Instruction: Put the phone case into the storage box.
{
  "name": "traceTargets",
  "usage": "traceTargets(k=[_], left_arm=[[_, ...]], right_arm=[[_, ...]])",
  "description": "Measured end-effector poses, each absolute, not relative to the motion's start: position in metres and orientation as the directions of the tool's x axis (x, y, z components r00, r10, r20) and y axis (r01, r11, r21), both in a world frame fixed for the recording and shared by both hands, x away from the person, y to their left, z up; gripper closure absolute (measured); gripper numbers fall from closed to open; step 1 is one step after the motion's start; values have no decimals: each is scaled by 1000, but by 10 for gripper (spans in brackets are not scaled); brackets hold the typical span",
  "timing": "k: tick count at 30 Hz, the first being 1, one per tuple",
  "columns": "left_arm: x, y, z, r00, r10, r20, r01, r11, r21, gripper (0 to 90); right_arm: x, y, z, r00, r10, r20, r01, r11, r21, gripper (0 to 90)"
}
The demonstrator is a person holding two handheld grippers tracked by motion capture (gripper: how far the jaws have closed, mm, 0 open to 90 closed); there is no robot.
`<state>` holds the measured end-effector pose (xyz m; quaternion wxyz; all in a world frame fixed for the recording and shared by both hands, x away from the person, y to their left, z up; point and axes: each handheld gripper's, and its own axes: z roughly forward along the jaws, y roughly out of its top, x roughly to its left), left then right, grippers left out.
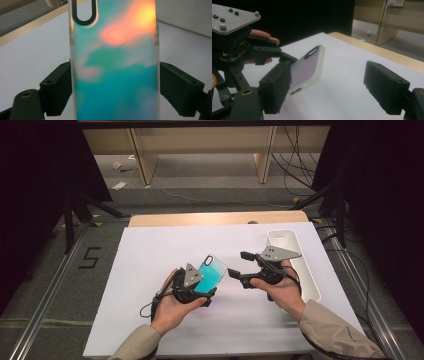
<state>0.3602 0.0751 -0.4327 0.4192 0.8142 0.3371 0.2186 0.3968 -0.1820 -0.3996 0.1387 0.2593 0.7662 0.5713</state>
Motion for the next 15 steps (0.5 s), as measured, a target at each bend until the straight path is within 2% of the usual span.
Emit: traceTargets(k=[15], left_arm=[[359, 65, -432, 687, 722, 81, 343, -421, 840, 165]], right_arm=[[404, -173, -397, -824, 560, 88, 243, 209, 947, 231]])
